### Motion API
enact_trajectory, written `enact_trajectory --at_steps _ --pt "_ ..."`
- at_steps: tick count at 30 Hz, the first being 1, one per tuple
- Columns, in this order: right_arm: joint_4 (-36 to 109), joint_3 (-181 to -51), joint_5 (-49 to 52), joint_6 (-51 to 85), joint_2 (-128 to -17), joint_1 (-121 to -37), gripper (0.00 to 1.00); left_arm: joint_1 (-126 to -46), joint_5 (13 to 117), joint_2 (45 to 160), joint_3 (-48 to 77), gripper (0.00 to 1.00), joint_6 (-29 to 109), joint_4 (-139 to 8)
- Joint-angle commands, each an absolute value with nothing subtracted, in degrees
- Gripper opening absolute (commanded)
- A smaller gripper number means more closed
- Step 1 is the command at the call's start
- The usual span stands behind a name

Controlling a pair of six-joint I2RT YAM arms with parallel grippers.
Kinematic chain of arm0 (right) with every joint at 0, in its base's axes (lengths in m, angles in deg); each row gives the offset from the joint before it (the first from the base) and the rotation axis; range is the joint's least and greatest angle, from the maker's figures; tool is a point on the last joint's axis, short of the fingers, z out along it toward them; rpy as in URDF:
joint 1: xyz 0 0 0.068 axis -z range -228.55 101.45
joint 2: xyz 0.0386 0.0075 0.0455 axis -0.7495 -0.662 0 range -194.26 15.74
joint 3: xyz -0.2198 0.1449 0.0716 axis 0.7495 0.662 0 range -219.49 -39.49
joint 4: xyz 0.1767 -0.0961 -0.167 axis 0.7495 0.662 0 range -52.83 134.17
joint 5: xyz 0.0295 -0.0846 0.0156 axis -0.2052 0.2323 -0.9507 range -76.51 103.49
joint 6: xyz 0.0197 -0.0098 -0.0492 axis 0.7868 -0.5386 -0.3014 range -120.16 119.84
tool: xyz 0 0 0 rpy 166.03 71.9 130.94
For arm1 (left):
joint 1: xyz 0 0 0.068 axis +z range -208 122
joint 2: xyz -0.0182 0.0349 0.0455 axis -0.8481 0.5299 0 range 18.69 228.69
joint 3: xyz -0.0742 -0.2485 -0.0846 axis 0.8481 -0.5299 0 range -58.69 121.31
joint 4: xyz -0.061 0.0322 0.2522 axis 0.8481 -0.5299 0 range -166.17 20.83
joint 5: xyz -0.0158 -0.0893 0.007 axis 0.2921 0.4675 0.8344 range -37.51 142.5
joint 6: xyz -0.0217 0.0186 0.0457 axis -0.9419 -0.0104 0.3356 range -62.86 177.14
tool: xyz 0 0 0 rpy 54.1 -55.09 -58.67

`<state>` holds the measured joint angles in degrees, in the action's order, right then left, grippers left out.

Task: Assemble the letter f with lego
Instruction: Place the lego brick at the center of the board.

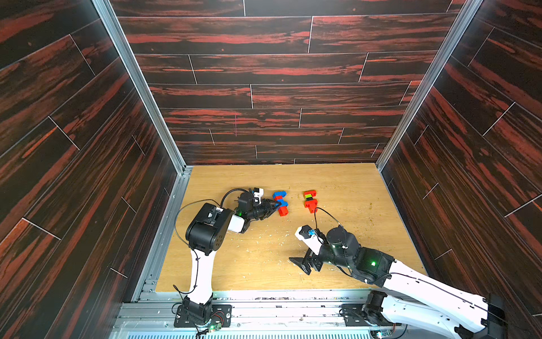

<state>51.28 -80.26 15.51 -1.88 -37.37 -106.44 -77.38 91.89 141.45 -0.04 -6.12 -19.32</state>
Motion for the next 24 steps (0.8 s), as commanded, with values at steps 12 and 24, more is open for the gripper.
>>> enact_trajectory --at_steps 12,24 --pt "52.3 -81.5 15.8 -1.8 -37.5 -107.1 0.98 -77.1 89.4 142.1 3.3 0.26 -3.6 -26.8" --pt "52.2 -81.2 16.1 -1.7 -37.5 -107.3 0.98 -77.3 88.7 142.6 4.8 0.37 -2.8 -30.1"
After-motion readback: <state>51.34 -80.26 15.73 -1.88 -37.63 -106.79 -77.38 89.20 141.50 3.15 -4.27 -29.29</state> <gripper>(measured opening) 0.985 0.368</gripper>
